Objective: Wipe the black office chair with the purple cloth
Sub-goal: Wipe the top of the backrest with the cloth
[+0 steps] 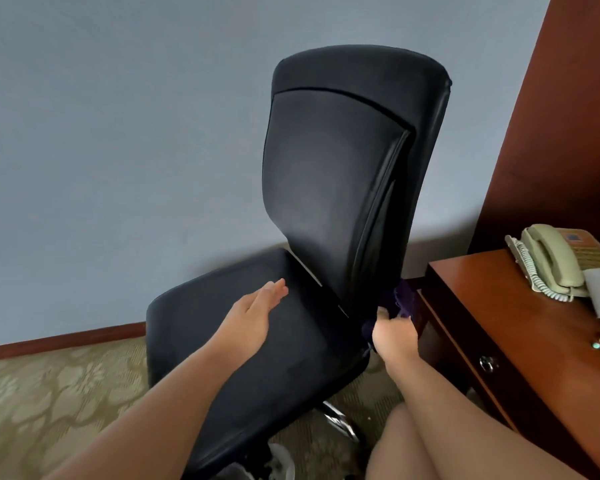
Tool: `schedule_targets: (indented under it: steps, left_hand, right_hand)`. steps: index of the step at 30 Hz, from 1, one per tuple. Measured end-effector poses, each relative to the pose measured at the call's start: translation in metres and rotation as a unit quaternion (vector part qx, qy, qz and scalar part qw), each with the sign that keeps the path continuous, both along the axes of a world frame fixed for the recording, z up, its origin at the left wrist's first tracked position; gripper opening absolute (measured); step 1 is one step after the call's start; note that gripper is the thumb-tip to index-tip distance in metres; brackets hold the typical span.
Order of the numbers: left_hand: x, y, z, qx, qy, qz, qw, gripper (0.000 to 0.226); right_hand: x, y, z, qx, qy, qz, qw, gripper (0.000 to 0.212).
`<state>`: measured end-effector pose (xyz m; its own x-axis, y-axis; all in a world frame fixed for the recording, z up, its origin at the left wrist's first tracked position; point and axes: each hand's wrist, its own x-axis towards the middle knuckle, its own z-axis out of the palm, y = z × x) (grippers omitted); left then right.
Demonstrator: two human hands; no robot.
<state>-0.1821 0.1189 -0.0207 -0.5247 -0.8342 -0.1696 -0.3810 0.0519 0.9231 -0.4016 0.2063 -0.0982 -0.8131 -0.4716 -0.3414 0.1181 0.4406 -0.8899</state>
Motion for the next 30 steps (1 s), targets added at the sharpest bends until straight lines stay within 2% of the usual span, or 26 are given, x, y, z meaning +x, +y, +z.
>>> schedule_targets:
  steps: [2,5,8,10,14,20,21,23,24,26,30]
  left_hand:
    - [0.018,-0.003,-0.001,0.007,-0.007,0.021,1.000,0.049]
    - [0.039,0.000,-0.002,0.021,-0.007,0.053,0.998,0.049]
    - [0.058,0.012,-0.002,0.019,-0.018,0.065,0.998,0.049]
    - [0.071,0.020,-0.003,0.013,-0.034,0.075,0.997,0.051]
    - [0.095,0.029,0.005,-0.021,-0.068,0.093,0.993,0.059]
    - [0.117,0.026,0.013,-0.048,-0.094,0.107,0.989,0.044]
    - [0.119,0.022,0.012,-0.051,-0.089,0.110,0.989,0.044]
    - [0.121,0.012,0.008,-0.058,-0.080,0.114,0.989,0.044]
    - [0.121,0.005,0.004,-0.062,-0.074,0.116,0.988,0.044]
    - [0.121,-0.007,-0.004,-0.059,-0.071,0.122,0.988,0.045]
    - [0.122,-0.041,-0.026,-0.038,-0.069,0.112,0.991,0.047]
  right_hand:
    - [0.006,-0.001,0.007,0.012,-0.028,-0.017,0.999,0.056]
    - [0.021,-0.002,0.010,-0.034,-0.145,-0.067,0.987,0.052]
    - [0.031,-0.013,-0.024,-0.065,-0.274,-0.035,0.959,0.038]
    - [0.055,-0.017,-0.018,-0.044,-0.327,0.008,0.944,0.032]
    - [0.101,-0.013,0.034,-0.010,-0.284,0.137,0.949,0.017]
    - [0.129,-0.030,0.053,0.056,-0.232,0.225,0.945,0.035]
    - [0.135,-0.035,0.055,0.054,-0.222,0.236,0.944,0.034]
    - [0.144,-0.054,0.052,0.032,-0.203,0.247,0.947,0.012]
    - [0.147,-0.065,0.050,0.019,-0.192,0.242,0.951,0.010]
    - [0.152,-0.086,0.044,0.014,-0.178,0.241,0.954,0.026]
    - [0.156,-0.127,0.034,0.004,-0.176,0.256,0.950,0.016]
